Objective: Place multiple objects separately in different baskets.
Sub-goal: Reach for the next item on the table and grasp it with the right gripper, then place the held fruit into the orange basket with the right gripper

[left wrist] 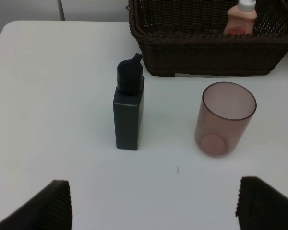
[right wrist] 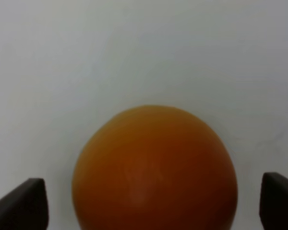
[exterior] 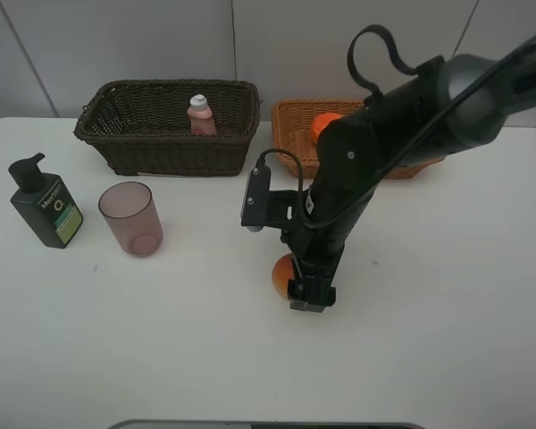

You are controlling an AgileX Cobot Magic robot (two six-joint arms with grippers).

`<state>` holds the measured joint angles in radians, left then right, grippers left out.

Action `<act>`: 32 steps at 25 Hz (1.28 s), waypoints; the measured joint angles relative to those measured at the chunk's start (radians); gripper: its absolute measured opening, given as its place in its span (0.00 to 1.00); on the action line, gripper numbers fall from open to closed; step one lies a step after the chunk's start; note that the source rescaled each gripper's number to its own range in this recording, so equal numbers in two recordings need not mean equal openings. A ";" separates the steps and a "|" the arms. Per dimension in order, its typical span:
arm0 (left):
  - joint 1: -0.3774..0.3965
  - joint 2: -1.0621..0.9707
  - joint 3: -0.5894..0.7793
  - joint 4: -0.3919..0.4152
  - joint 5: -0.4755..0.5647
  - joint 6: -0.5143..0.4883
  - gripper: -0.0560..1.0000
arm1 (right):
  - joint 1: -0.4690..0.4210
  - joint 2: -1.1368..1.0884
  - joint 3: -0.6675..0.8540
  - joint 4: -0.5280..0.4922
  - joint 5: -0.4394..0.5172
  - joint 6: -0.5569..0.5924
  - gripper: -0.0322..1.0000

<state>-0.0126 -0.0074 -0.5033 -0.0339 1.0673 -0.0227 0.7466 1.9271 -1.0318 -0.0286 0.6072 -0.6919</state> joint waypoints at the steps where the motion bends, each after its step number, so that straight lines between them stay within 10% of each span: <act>1: 0.000 0.000 0.000 0.000 0.000 0.000 0.89 | 0.000 0.003 0.000 -0.005 0.000 0.000 0.88; 18: 0.000 0.000 0.000 0.000 0.000 0.000 0.89 | 0.000 0.040 0.000 -0.031 -0.036 -0.001 0.88; 24: 0.000 0.000 0.000 0.000 0.000 0.000 0.89 | 0.000 0.040 0.000 -0.032 -0.050 -0.001 0.45; 32: 0.000 0.000 0.000 0.000 0.000 0.000 0.89 | 0.000 0.040 0.000 -0.040 -0.060 -0.001 0.45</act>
<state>-0.0126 -0.0074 -0.5033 -0.0339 1.0673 -0.0227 0.7466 1.9667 -1.0318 -0.0687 0.5467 -0.6926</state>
